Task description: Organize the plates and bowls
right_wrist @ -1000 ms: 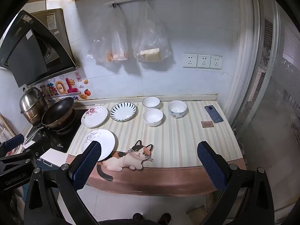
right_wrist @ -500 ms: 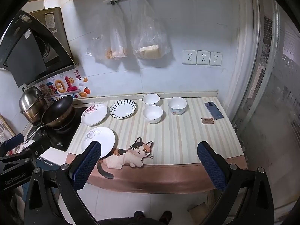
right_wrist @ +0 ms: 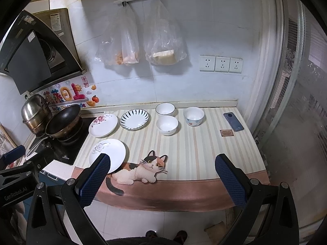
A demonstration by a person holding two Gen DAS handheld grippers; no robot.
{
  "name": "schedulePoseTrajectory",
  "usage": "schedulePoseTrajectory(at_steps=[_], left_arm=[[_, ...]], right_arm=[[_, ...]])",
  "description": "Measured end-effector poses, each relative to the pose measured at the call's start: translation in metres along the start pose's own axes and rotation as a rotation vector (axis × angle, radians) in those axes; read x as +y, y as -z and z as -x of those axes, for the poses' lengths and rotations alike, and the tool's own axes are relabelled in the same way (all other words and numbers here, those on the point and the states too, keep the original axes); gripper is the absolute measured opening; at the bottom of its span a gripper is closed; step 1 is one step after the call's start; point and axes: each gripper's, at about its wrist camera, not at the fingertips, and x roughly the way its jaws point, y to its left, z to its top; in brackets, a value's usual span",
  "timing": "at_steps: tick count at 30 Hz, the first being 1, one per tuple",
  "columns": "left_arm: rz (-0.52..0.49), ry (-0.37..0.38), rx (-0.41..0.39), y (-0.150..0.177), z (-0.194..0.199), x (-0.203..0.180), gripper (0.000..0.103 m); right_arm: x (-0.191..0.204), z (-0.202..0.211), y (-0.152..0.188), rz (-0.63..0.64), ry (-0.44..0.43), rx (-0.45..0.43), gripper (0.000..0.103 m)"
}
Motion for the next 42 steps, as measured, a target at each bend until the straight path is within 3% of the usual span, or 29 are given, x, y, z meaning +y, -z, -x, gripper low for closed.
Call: schedulePoseTrajectory(at_steps=[42], left_arm=[[-0.001, 0.0, 0.008, -0.002, -0.003, -0.006, 0.103]], right_arm=[[-0.007, 0.0, -0.008, 0.001, 0.001, -0.006, 0.103]])
